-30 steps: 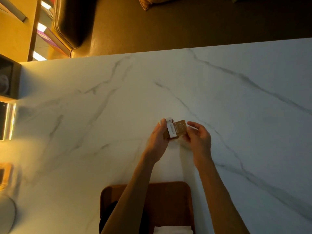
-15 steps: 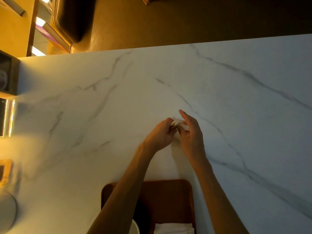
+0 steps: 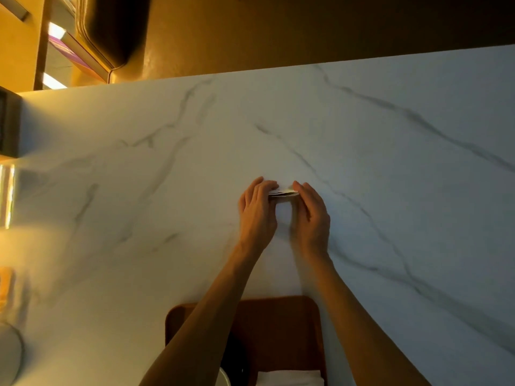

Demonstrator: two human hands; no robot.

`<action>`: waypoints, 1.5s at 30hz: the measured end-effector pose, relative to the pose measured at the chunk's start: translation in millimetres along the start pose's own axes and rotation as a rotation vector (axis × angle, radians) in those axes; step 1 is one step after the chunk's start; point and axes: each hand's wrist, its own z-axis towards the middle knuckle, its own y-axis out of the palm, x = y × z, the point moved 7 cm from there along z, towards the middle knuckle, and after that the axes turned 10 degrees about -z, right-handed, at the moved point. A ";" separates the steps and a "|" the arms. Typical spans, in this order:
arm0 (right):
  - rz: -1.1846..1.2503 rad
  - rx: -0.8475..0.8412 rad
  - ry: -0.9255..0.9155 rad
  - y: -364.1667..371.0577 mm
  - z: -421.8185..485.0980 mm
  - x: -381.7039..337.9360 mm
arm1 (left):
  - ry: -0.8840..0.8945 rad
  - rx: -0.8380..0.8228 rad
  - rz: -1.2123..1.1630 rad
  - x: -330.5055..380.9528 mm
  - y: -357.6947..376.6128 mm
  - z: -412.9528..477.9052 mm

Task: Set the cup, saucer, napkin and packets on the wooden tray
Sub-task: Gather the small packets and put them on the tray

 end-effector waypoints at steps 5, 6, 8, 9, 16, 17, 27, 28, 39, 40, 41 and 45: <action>-0.222 0.058 -0.142 11.9 1.9 -5.4 | -0.041 0.054 0.003 -8.6 6.3 -1.6; -0.259 0.060 -0.165 13.3 1.5 -5.3 | -0.041 0.062 0.003 -9.6 7.2 -1.5; -0.339 0.063 -0.248 17.1 -2.5 -6.6 | -0.029 0.065 -0.004 -11.2 8.2 -1.9; -0.360 0.062 -0.284 18.9 -4.7 -7.5 | -0.027 0.064 -0.018 -11.9 8.1 -2.0; -0.317 0.066 -0.368 23.8 -8.5 -7.9 | -0.008 0.107 -0.029 -9.8 6.3 -4.5; -0.299 0.060 -0.376 23.9 -8.5 -7.2 | 0.009 0.114 -0.031 -10.6 6.5 -4.6; -0.074 -0.026 -0.049 3.2 9.2 -13.6 | -0.125 0.033 -0.224 -6.1 -12.0 8.8; -0.054 -0.104 0.030 0.9 11.4 -14.5 | -0.186 -0.034 -0.277 -5.1 -15.5 12.8; 0.377 -0.541 0.326 -59.2 -97.6 -29.5 | -0.759 -0.243 -0.878 32.9 -63.1 -122.5; 0.372 -0.545 0.317 -65.7 -112.8 -28.3 | -0.763 -0.221 -0.844 34.7 -61.6 -137.9; 0.377 -0.550 0.317 -71.2 -128.4 -25.8 | -0.775 -0.202 -0.818 35.1 -59.3 -153.9; 0.393 -0.554 0.375 -89.6 -185.0 -6.8 | -0.790 -0.188 -0.670 30.2 -46.9 -211.5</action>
